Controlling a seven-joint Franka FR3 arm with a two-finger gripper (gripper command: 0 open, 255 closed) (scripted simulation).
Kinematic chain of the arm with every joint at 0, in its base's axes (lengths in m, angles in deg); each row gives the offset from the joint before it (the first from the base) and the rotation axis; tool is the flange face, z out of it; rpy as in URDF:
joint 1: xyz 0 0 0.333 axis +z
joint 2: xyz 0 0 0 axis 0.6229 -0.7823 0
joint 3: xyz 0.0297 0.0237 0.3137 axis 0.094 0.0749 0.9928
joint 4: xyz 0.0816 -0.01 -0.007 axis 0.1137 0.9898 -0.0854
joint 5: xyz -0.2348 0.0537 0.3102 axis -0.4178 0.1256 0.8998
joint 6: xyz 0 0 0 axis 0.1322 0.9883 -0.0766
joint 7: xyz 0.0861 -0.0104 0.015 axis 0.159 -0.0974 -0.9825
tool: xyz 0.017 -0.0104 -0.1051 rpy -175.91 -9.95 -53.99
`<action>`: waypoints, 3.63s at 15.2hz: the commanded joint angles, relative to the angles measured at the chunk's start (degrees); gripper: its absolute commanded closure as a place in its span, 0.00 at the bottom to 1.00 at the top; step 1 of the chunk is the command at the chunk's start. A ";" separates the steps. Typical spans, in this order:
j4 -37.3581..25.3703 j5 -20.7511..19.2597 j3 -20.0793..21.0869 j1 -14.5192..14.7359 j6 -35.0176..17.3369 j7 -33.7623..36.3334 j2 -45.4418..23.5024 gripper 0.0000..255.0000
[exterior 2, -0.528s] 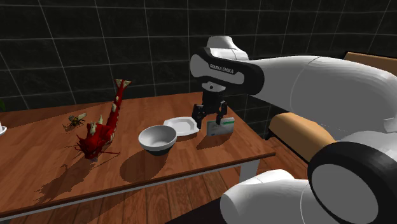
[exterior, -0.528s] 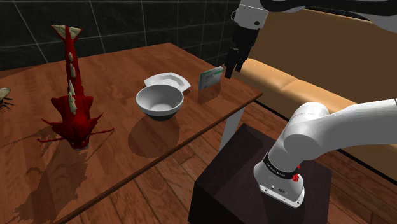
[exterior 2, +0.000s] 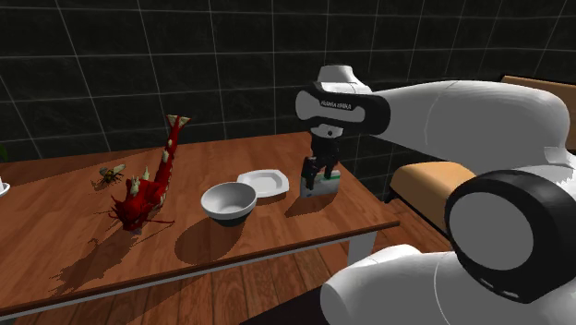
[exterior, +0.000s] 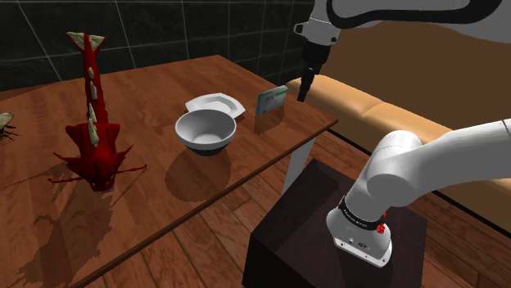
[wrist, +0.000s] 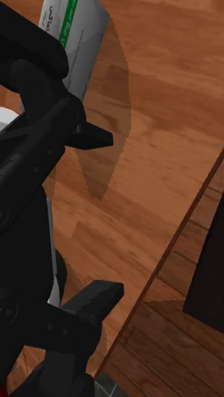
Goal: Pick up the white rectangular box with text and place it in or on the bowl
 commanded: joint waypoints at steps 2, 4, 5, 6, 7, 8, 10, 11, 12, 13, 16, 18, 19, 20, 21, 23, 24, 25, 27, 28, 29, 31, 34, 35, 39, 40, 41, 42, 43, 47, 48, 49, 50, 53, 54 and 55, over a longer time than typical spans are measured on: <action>-1.20 -3.02 -5.09 2.07 -4.00 -11.84 -4.66 0.00; -2.54 -4.41 -8.38 3.59 -6.47 -19.38 -8.02 0.00; -3.38 -4.90 -9.99 4.43 -7.70 -23.15 -9.86 0.00; -4.33 -5.25 -11.59 5.35 -8.93 -26.93 -11.79 0.00; -5.38 -5.42 -13.15 6.29 -10.13 -30.73 -13.81 0.00; -6.53 -5.43 -14.69 7.29 -11.30 -34.54 -15.91 0.00; -9.09 -4.88 -17.65 9.39 -13.54 -42.28 -20.33 0.00; -10.50 -4.32 -19.07 10.46 -14.58 -46.21 -22.65 0.00; -11.97 -3.56 -20.43 11.54 -15.57 -50.19 -25.04 0.00; -13.52 -2.59 -21.73 12.59 -16.48 -54.22 -27.49 0.00; -18.53 1.51 -24.89 15.24 -18.73 -66.60 -35.20 0.00; -21.06 3.95 -25.77 15.96 -19.47 -72.50 -38.95 0.00; -20.58 4.19 -25.73 15.87 -20.22 -72.68 -39.29 0.00; -20.10 4.44 -25.75 15.85 -20.97 -72.86 -39.64 0.00; -19.64 4.70 -25.79 15.84 -21.71 -73.05 -40.00 0.00; -18.75 5.26 -25.88 15.85 -23.20 -73.46 -40.77 0.00; -18.33 5.57 -25.92 15.86 -23.95 -73.68 -41.17 0.00; -17.68 6.09 -25.98 15.86 -25.11 -74.05 -41.85 0.00; -17.68 6.09 -25.97 15.86 -25.11 -74.05 -41.84 0.00; -17.68 6.09 -25.97 15.86 -25.11 -74.05 -41.84 0.00; -17.68 6.09 -25.97 15.86 -25.11 -74.05 -41.85 0.00; -17.68 6.09 -25.97 15.86 -25.11 -74.05 -41.85 0.00; -17.69 6.09 -25.97 15.86 -25.10 -74.05 -41.84 1.00; -17.69 6.09 -25.97 15.86 -25.10 -74.05 -41.84 1.00; -17.69 6.08 -25.97 15.86 -25.10 -74.05 -41.84 1.00; -17.69 6.09 -25.97 15.86 -25.10 -74.05 -41.84 1.00; -17.69 6.09 -25.97 15.86 -25.10 -74.05 -41.84 1.00; -17.68 6.08 -25.97 15.86 -25.10 -74.05 -41.84 1.00; -17.68 6.09 -25.97 15.86 -25.11 -74.05 -41.85 1.00; -19.51 4.95 -25.78 15.91 -22.12 -73.11 -40.36 1.00; -20.00 4.71 -25.73 15.92 -21.37 -72.90 -40.02 1.00; -20.50 4.48 -25.67 15.94 -20.62 -72.70 -39.70 1.00; -21.01 4.26 -25.61 15.94 -19.87 -72.52 -39.40 1.00; -22.63 3.70 -25.44 15.98 -17.61 -72.01 -38.58 1.00; -23.19 3.54 -25.38 15.99 -16.85 -71.87 -38.34 1.00; -23.77 3.39 -25.32 16.00 -16.09 -71.73 -38.11 1.00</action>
